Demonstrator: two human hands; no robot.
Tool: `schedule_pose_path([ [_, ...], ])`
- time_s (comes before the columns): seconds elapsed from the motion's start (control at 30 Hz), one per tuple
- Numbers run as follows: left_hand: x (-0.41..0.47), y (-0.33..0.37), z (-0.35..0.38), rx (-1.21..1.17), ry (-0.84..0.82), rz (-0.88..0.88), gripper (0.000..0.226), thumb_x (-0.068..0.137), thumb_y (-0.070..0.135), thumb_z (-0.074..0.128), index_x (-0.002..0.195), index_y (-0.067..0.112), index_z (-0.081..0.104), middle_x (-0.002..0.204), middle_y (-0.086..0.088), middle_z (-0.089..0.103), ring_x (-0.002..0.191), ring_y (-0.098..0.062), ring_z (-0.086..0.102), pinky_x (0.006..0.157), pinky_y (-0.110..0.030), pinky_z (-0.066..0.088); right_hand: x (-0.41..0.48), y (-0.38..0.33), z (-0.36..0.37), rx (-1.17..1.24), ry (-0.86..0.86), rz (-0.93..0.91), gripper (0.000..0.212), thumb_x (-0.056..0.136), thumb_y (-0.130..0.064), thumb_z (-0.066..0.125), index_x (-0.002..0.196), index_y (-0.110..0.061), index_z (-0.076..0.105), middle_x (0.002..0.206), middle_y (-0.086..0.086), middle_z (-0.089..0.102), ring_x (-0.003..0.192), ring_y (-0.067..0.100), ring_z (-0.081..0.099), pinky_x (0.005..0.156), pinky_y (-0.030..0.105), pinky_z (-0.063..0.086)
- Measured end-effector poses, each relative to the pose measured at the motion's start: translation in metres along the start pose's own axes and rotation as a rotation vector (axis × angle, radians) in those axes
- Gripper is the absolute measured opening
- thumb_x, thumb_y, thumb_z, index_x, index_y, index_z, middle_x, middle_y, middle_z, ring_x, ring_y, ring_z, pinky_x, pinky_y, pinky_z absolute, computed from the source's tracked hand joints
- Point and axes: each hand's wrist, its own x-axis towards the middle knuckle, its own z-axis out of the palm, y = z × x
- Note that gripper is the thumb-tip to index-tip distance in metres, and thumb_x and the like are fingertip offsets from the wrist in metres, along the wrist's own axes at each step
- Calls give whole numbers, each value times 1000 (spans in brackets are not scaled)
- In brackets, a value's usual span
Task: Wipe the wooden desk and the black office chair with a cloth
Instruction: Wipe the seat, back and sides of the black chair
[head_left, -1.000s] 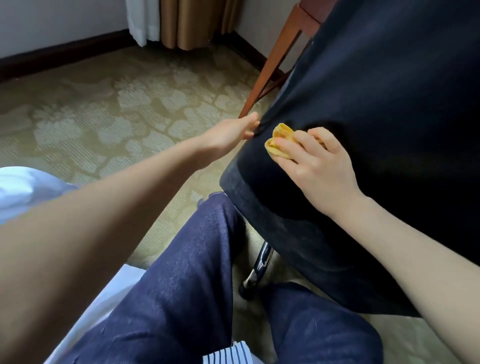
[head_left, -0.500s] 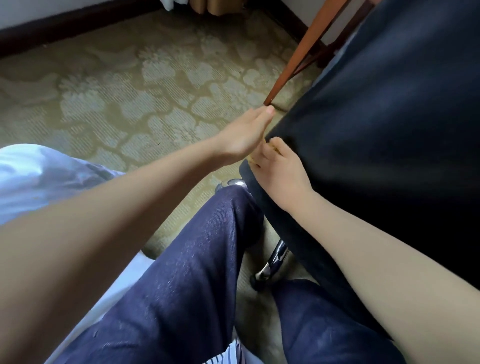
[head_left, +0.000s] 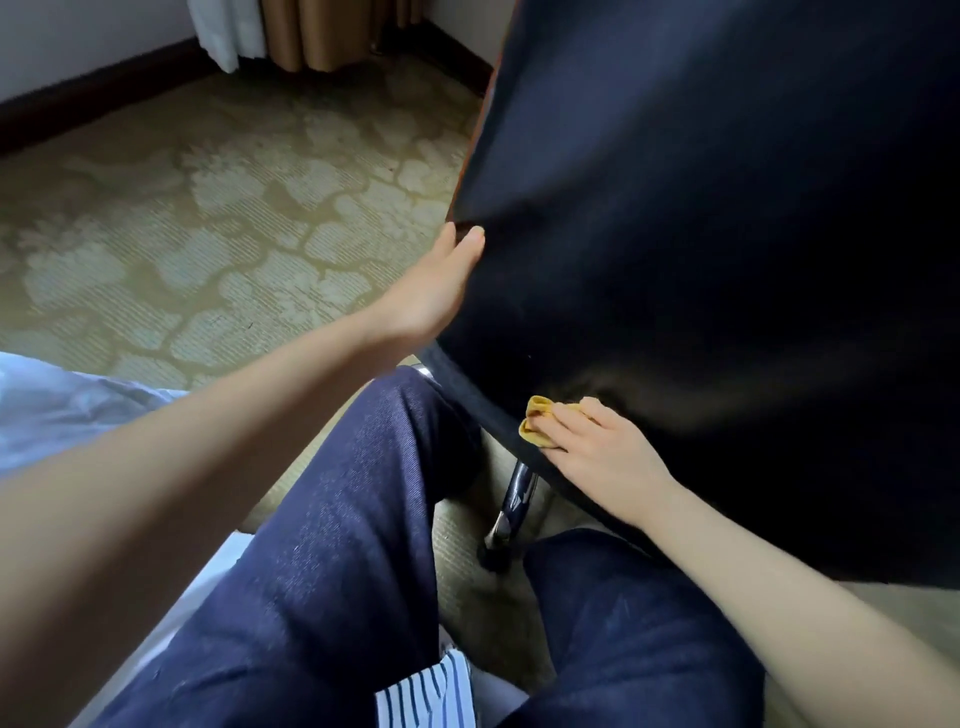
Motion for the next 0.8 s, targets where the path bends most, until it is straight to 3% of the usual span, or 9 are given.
schedule_pose_path([
  [0.13, -14, -12, 16, 117, -66, -65, 63, 99, 44, 34, 152, 18, 10, 158, 5, 13, 144, -12, 13, 115, -27, 9, -45, 9, -17, -31, 223, 116, 14, 74, -10, 77, 87, -15, 76, 109, 0, 69, 96, 20, 65, 79, 32, 34],
  [0.23, -22, -13, 30, 119, -108, -75, 63, 99, 44, 35, 152, 18, 12, 158, 5, 14, 144, -11, 14, 116, -27, 9, -62, 19, -35, -110, 342, 204, 18, 82, -5, 67, 93, -16, 76, 112, -1, 69, 100, 21, 58, 76, 32, 34],
  [0.4, -23, -7, 47, 74, -155, -101, 64, 100, 48, 28, 152, 17, 7, 159, 4, 7, 145, -12, 8, 119, -34, 5, -56, 37, -63, -211, 584, 312, 23, 88, -14, 69, 107, -26, 73, 116, -9, 68, 94, 14, 65, 77, 29, 35],
  [0.53, -19, -6, 53, 95, -152, -66, 59, 102, 45, 17, 151, 12, 11, 159, -3, 8, 146, -18, 6, 117, -33, 4, -24, 43, -73, -238, 753, 405, 23, 87, -20, 70, 108, -30, 73, 115, -11, 68, 101, 11, 54, 80, 30, 33],
  [0.67, -9, -4, 53, -121, -126, -128, 70, 99, 54, 14, 150, 7, 14, 156, -15, 10, 144, -26, 11, 119, -42, 10, 13, 37, -64, -160, 781, 481, 21, 93, -22, 63, 111, -28, 72, 117, -10, 67, 106, 13, 51, 85, 30, 34],
  [0.8, 5, -4, 48, -265, -152, -167, 71, 97, 57, 10, 150, 10, 13, 158, -8, 8, 145, -17, 10, 120, -39, 8, 26, 17, -27, -81, 543, 345, 20, 93, -16, 59, 109, -19, 72, 113, -4, 68, 103, 16, 62, 87, 30, 43],
])
